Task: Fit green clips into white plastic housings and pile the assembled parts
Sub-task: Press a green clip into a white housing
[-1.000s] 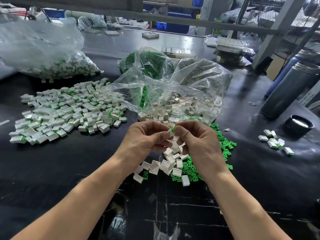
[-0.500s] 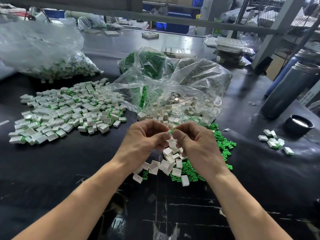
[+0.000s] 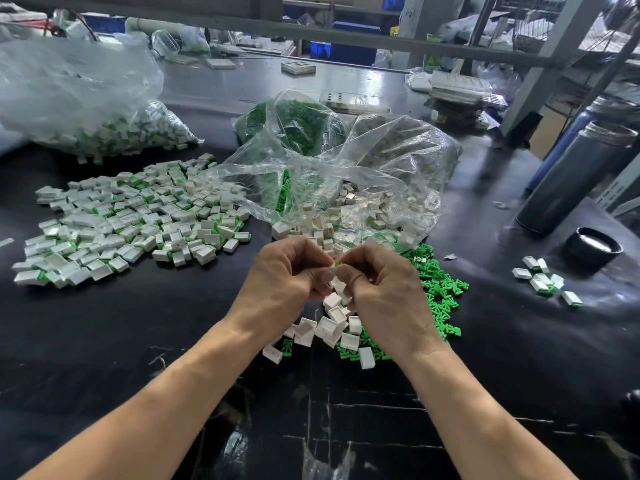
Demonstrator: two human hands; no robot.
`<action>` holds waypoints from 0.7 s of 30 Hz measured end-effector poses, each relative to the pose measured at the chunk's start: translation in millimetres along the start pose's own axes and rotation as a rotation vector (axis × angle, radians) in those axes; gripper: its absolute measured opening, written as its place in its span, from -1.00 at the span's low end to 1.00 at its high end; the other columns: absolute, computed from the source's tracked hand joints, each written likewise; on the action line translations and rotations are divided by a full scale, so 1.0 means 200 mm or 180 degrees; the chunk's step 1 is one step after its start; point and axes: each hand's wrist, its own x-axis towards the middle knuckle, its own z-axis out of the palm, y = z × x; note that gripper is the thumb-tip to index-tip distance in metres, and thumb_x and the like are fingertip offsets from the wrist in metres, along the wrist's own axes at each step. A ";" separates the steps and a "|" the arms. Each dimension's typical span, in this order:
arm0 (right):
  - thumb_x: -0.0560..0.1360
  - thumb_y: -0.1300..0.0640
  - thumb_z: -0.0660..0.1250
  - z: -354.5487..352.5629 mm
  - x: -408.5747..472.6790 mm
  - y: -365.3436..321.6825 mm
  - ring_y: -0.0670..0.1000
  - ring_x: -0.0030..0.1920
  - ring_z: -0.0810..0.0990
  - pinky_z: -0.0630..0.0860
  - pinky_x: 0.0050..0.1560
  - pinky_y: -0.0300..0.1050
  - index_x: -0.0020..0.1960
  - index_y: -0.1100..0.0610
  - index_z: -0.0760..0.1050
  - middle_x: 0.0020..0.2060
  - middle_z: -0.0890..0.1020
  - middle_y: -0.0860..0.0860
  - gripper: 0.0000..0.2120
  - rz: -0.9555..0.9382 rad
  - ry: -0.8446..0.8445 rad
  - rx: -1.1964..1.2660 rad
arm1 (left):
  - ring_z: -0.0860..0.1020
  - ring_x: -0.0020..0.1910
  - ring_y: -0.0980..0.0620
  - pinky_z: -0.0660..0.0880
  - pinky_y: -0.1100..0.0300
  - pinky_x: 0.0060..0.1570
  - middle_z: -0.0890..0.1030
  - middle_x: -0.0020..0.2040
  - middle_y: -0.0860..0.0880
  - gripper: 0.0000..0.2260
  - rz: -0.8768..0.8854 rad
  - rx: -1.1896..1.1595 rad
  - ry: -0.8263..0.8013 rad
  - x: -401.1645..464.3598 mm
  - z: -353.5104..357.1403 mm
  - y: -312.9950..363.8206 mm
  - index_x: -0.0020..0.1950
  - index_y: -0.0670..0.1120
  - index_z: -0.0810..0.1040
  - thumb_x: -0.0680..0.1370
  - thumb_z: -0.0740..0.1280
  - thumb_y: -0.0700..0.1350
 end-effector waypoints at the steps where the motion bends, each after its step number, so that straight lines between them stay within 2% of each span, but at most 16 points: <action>1: 0.58 0.20 0.44 0.00 0.00 0.00 -0.02 -0.25 0.64 0.65 -0.16 0.12 -0.12 -0.01 0.62 -0.30 0.66 -0.07 -0.85 -0.0007 0.0009 0.0015 | 0.71 -0.22 -0.13 0.68 0.12 -0.21 0.70 -0.23 -0.12 -0.88 0.0009 0.0032 -0.0004 0.00 0.00 0.00 -0.06 -0.19 0.63 0.55 0.42 -0.39; 9: 0.55 0.33 0.44 0.02 0.00 -0.02 0.02 -0.34 0.60 0.61 -0.35 -0.05 -0.15 0.09 0.70 -0.29 0.70 0.11 -0.81 0.0160 0.0246 0.0985 | 0.70 -0.26 -0.01 0.63 0.22 -0.25 0.71 -0.24 -0.08 -0.84 -0.0088 -0.0407 0.0107 0.02 0.02 0.01 -0.11 -0.06 0.66 0.54 0.45 -0.33; 12: 0.66 0.17 0.35 0.01 0.02 -0.02 0.01 -0.37 0.59 0.54 -0.42 -0.13 -0.04 0.10 0.69 -0.28 0.70 0.08 -0.83 0.0185 0.0315 0.1086 | 0.68 -0.19 0.05 0.63 0.24 -0.15 0.72 -0.17 -0.03 -0.81 -0.0032 -0.0488 0.0087 0.02 0.03 0.02 -0.14 0.02 0.68 0.54 0.46 -0.28; 14: 0.72 0.00 0.23 0.01 0.02 -0.02 0.03 -0.41 0.55 0.45 -0.50 -0.10 0.00 0.13 0.65 -0.28 0.69 0.09 -0.71 0.0335 0.0272 0.1108 | 0.67 -0.11 0.09 0.60 0.26 -0.05 0.72 -0.13 0.01 -0.85 0.0078 -0.0255 0.0042 0.02 0.04 0.02 -0.10 0.03 0.67 0.54 0.48 -0.24; 15: 0.73 -0.07 0.17 0.02 0.02 -0.03 0.05 -0.43 0.52 0.39 -0.52 -0.11 -0.03 0.14 0.63 -0.30 0.68 0.11 -0.62 0.0433 0.0194 0.1146 | 0.67 -0.07 0.08 0.59 0.26 0.00 0.72 -0.11 0.02 -0.87 0.0121 -0.0158 0.0002 0.01 0.05 0.02 -0.08 0.01 0.67 0.54 0.48 -0.22; 18: 0.71 -0.23 0.05 0.03 0.02 -0.04 0.04 -0.48 0.44 0.30 -0.54 -0.17 -0.28 0.08 0.62 -0.39 0.60 0.14 -0.39 0.0681 -0.0026 0.1166 | 0.67 0.03 -0.03 0.58 0.13 0.11 0.70 0.03 0.02 -0.92 0.0168 -0.0119 -0.0033 0.00 0.07 0.03 -0.05 -0.03 0.67 0.55 0.49 -0.20; 21: 0.71 -0.26 0.04 0.05 0.02 -0.05 -0.07 -0.52 0.42 0.31 -0.54 -0.24 -0.40 -0.08 0.61 -0.48 0.53 0.00 -0.36 0.0792 -0.0071 0.1101 | 0.67 0.08 -0.06 0.60 0.01 0.15 0.67 0.13 0.03 -0.93 0.0204 -0.0220 -0.0074 -0.01 0.09 0.05 -0.05 -0.04 0.66 0.56 0.47 -0.21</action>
